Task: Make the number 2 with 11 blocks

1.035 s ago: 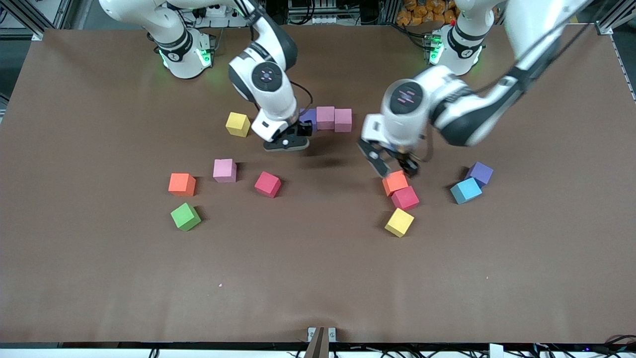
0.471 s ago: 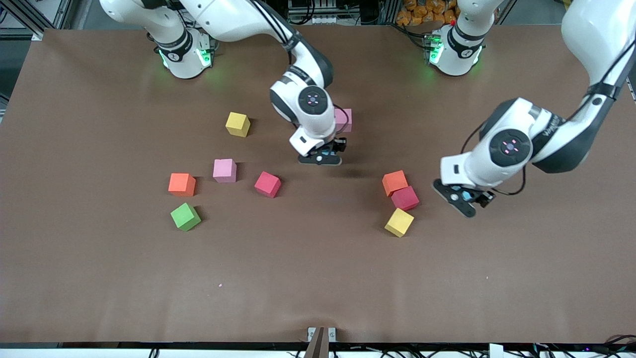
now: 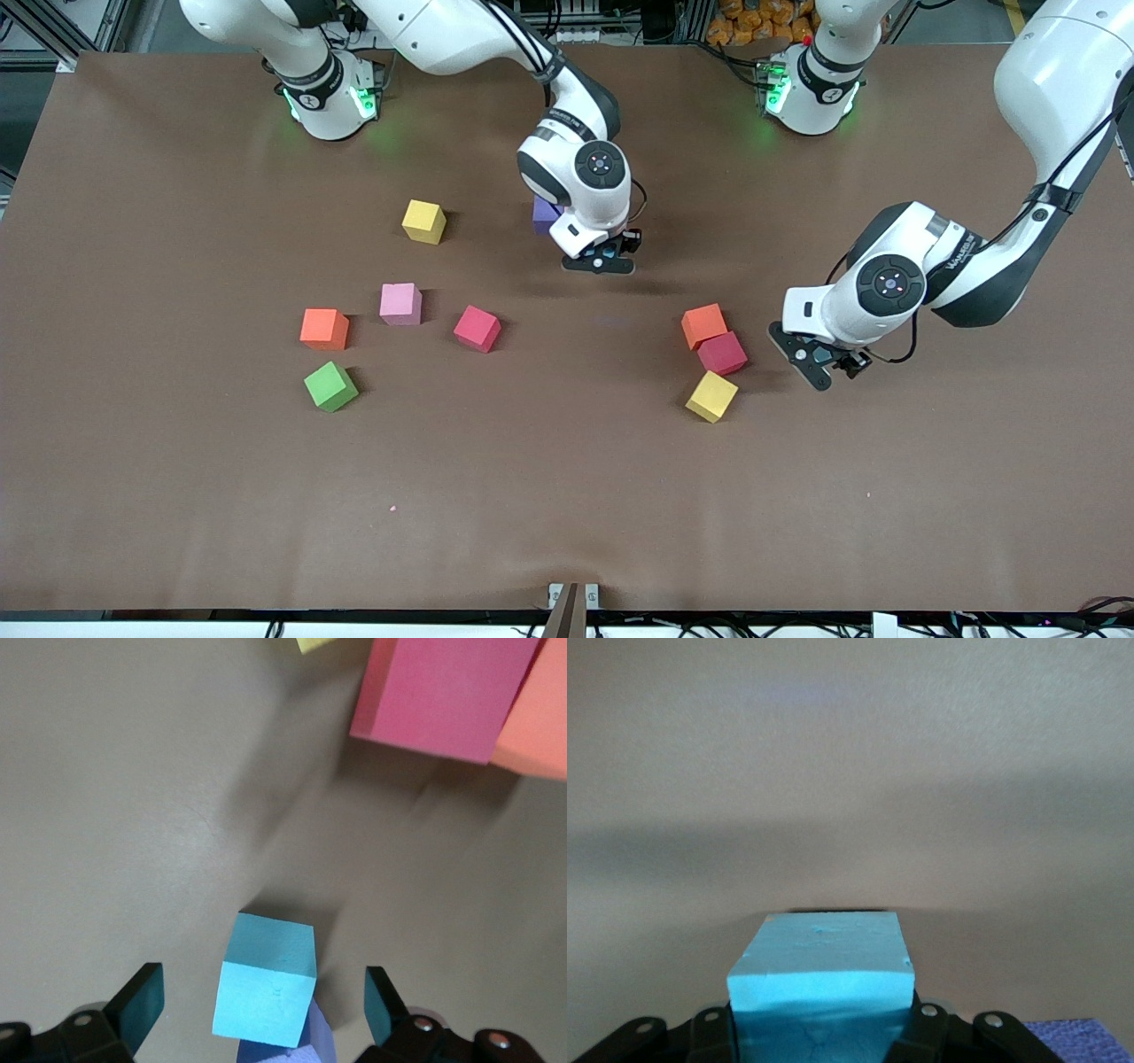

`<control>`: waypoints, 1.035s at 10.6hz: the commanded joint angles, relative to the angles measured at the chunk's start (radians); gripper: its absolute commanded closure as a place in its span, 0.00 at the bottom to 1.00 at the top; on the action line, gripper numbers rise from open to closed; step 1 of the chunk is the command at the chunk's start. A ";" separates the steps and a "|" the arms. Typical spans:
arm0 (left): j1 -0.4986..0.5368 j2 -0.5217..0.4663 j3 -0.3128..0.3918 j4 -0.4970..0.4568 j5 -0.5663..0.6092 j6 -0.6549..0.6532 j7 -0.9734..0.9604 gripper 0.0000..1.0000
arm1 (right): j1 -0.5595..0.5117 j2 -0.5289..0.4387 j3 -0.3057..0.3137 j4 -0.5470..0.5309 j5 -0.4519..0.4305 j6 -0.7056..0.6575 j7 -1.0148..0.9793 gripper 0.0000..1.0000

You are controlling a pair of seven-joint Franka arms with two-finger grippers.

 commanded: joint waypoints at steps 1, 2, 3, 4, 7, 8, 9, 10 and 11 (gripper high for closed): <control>0.099 -0.026 -0.009 -0.088 0.030 0.086 0.075 0.00 | 0.025 0.021 -0.006 0.037 -0.007 -0.007 0.054 0.73; 0.099 -0.035 -0.009 -0.098 0.032 0.086 0.078 0.00 | 0.030 0.021 -0.006 0.035 -0.010 -0.009 0.057 0.73; 0.099 -0.026 -0.009 -0.102 0.033 0.091 0.077 0.00 | 0.037 0.021 -0.008 0.035 -0.010 -0.007 0.068 0.73; 0.097 -0.026 -0.009 -0.107 0.046 0.096 0.077 0.00 | 0.039 0.021 -0.008 0.035 -0.013 -0.009 0.070 0.73; 0.099 -0.017 -0.006 -0.125 0.107 0.108 0.067 0.00 | 0.057 0.028 -0.011 0.026 -0.046 -0.007 0.076 0.73; 0.099 -0.011 0.008 -0.125 0.109 0.122 0.067 0.00 | 0.060 0.032 -0.011 0.026 -0.050 -0.007 0.088 0.73; 0.097 -0.009 0.020 -0.127 0.110 0.144 0.067 0.00 | 0.062 0.035 -0.011 0.026 -0.062 -0.007 0.094 0.73; 0.096 -0.006 0.034 -0.131 0.116 0.155 0.067 0.00 | 0.065 0.037 -0.011 0.026 -0.063 -0.007 0.100 0.73; 0.096 -0.003 0.037 -0.133 0.122 0.166 0.067 0.00 | 0.069 0.037 -0.011 0.026 -0.065 -0.007 0.106 0.72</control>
